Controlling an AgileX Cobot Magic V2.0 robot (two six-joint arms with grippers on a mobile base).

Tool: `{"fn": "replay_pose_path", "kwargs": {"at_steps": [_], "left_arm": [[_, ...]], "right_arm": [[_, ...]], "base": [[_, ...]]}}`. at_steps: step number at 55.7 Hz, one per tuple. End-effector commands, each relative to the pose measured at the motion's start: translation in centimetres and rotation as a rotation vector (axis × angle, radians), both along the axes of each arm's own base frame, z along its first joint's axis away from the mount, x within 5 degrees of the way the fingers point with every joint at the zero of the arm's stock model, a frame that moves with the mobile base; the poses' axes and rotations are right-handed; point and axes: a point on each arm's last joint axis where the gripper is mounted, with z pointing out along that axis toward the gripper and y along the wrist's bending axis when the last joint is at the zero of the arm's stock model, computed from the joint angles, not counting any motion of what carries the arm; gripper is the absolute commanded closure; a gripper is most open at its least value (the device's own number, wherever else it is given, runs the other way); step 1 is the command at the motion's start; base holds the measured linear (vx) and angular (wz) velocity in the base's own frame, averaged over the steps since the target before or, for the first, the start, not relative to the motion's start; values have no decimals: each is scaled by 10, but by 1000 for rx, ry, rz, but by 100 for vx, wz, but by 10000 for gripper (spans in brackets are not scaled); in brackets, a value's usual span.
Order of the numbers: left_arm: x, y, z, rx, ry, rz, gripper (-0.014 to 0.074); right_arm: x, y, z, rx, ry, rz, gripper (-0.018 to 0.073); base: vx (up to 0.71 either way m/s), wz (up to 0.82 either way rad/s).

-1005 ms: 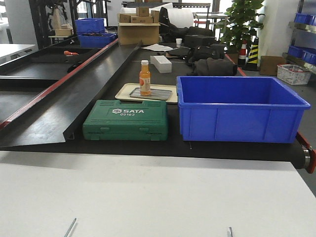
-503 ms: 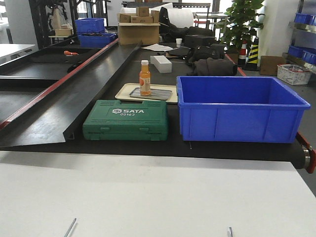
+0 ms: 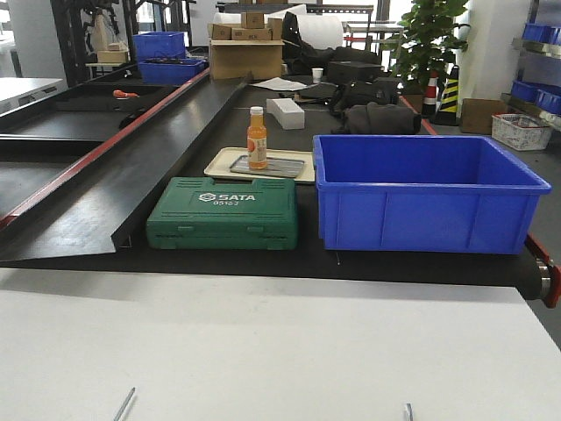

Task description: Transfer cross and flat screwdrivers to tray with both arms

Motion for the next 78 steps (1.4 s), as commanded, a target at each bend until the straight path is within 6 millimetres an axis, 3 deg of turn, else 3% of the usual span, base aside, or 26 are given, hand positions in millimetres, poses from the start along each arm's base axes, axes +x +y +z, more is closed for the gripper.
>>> {"fn": "replay_pose_path", "kwargs": {"at_steps": [1,10,22,32,43,55,68,78], "left_arm": [[-3,1,39,25,-97,24,601],[18,1,67,51,-20,25,582],[59,-1,48,57,239,0,480],[80,-4,26,62,454,-31,262],[101,-3,14,41,515,-20,57],[133,-6,-2,89,747,-59,35],[197,-13,-3,255,1014,-177,35],[242,-17,-12,266,1170,-248,35]], "right_arm": [[0,0,40,-3,-38,-3,566],[21,1,65,-10,134,3,561],[58,0,53,0,318,5,522],[78,0,39,4,428,6,370],[94,0,27,4,519,5,131],[104,0,16,8,598,6,36],[106,1,10,8,658,9,36],[106,1,9,8,661,9,36]], "base": [[0,0],[0,0],[0,0],[0,0],[0,0],[0,0],[0,0],[0,0]]}}
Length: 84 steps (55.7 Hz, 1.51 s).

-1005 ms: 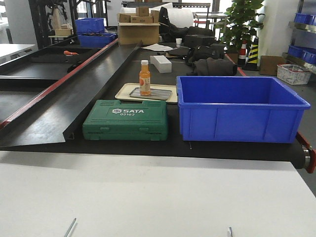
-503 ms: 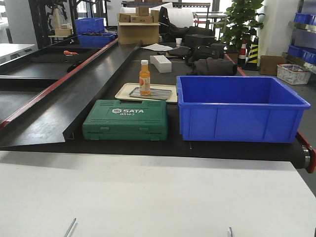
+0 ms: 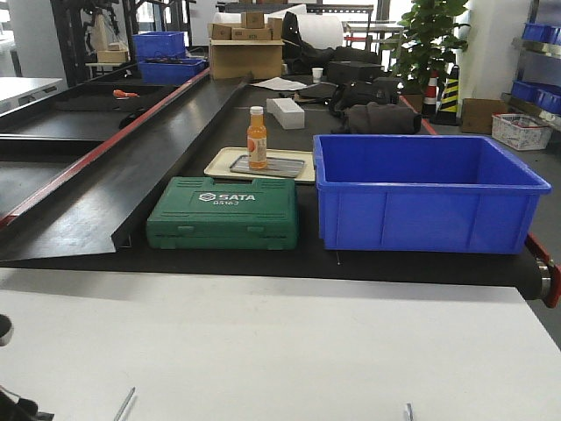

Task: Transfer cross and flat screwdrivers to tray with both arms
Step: 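Lower the left gripper onto the cross-head screwdriver handle and close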

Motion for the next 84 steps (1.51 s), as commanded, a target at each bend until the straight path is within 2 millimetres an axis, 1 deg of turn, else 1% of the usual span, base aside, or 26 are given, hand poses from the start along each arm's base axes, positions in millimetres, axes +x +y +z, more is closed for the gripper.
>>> {"fn": "replay_pose_path", "kwargs": {"at_steps": [1,3,11,18,24,33,40,51,67,72,77,84], "left_arm": [[25,-3,10,-20,-12,-6,35],[32,-4,9,-30,5,-7,35],[58,-9,-7,-88,108,-9,35],[73,-14,-26,-97,168,-31,35],[81,-18,-44,-97,217,-39,35],[86,-28,-67,-90,270,-61,35],[91,-34,-78,-80,259,-62,35],[97,-33,-94,-73,251,-37,35],[97,-33,-115,-71,317,-36,45],[95,-33,-119,-75,352,-42,90],[92,-34,-121,-79,384,-50,176],[89,-35,-121,-85,419,-59,372]], "right_arm": [[6,-1,17,-1,-104,-9,36],[6,-1,17,-1,-104,-9,36],[6,-1,17,-1,-104,-9,36],[6,-1,17,-1,-104,-9,36],[6,-1,17,-1,-103,-9,36],[5,-1,16,-4,-97,-7,36],[5,-1,16,-4,-91,-7,36],[5,-1,16,-4,-88,-7,36],[5,-1,14,-4,-74,-6,38],[5,-1,15,-4,-76,-6,38],[5,-1,15,-4,-75,-6,38],[4,-1,12,12,-45,-10,38]], "base": [[0,0],[0,0],[0,0],[0,0],[0,0],[0,0],[0,0],[0,0],[0,0],[0,0],[0,0],[0,0]]}}
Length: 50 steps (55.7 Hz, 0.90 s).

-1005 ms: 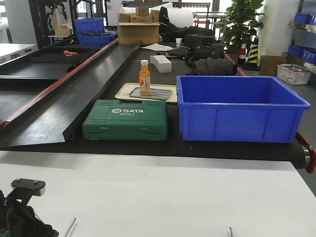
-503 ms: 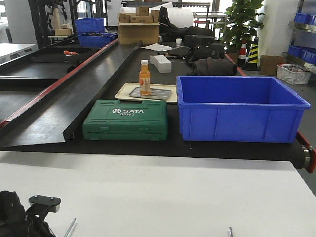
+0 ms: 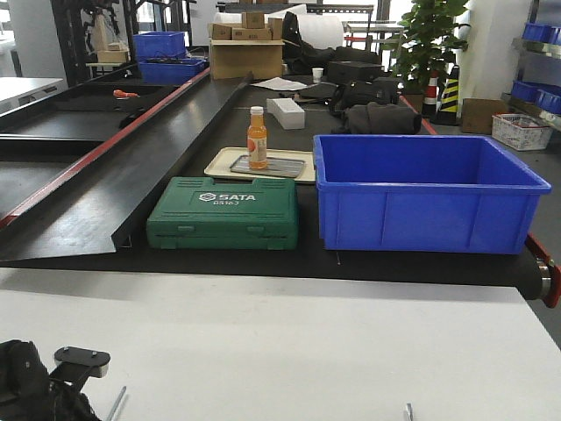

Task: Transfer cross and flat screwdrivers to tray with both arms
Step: 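Lower the left gripper onto the cross-head screwdriver handle and close, then lower the right gripper onto the flat-head screwdriver handle and close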

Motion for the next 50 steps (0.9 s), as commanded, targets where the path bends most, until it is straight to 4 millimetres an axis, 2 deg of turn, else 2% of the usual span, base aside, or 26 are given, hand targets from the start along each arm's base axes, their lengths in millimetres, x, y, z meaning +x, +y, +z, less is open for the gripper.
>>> {"fn": "replay_pose_path", "kwargs": {"at_steps": [1,6,9,16,24,31,40,50], "left_arm": [[-6,-5,8,-35,53,2,398],[-8,-6,7,-40,81,-5,550],[-10,-6,7,-43,95,-10,607],[-13,-7,12,-52,116,-17,604],[-14,-8,30,-71,71,-8,600],[-13,-9,57,-109,-29,27,600],[-14,-11,93,-172,-166,82,599],[-20,-12,131,-228,-297,123,597]], "right_arm": [[5,-1,14,12,-73,-12,38],[3,0,11,34,-27,-19,38],[1,0,7,63,22,-27,38],[-2,5,4,135,156,-24,38],[10,8,8,132,260,10,38],[32,9,18,108,295,48,38],[70,10,20,103,363,71,38],[110,15,7,120,491,88,38]], "base": [[0,0],[0,0],[0,0],[0,0],[0,0],[0,0],[0,0],[0,0]]}}
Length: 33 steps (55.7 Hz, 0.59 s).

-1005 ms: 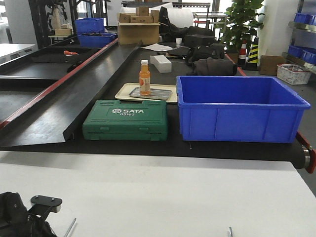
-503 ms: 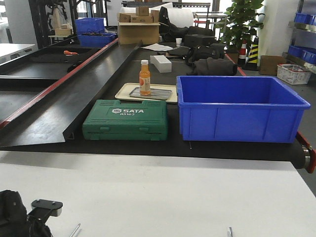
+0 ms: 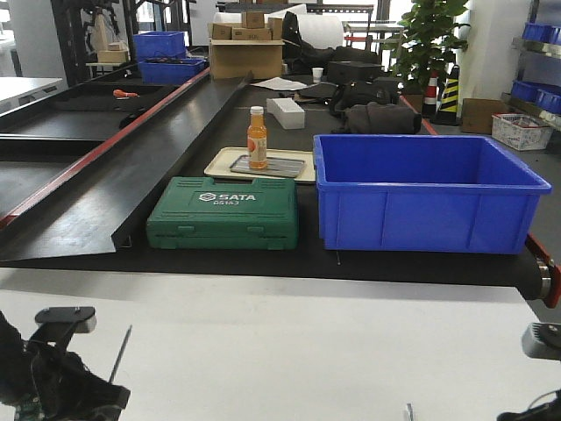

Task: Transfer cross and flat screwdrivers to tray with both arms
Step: 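Lower the right gripper onto the flat-head screwdriver handle and close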

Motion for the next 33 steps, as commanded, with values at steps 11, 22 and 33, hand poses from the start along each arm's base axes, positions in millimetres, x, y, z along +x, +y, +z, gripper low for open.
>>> {"fn": "replay_pose_path", "kwargs": {"at_steps": [11,22,33], "left_arm": [[-12,-3,71,-96,-235,68,597],[-20,-2,89,-103,-287,66,597],[-23,-3,95,-119,-302,72,597]], "right_arm": [[59,40,-11,28,32,76,38],[86,62,-49,32,163,-40,38],[100,63,-76,4,216,-53,38]], "base": [[0,0],[0,0],[0,0]]}}
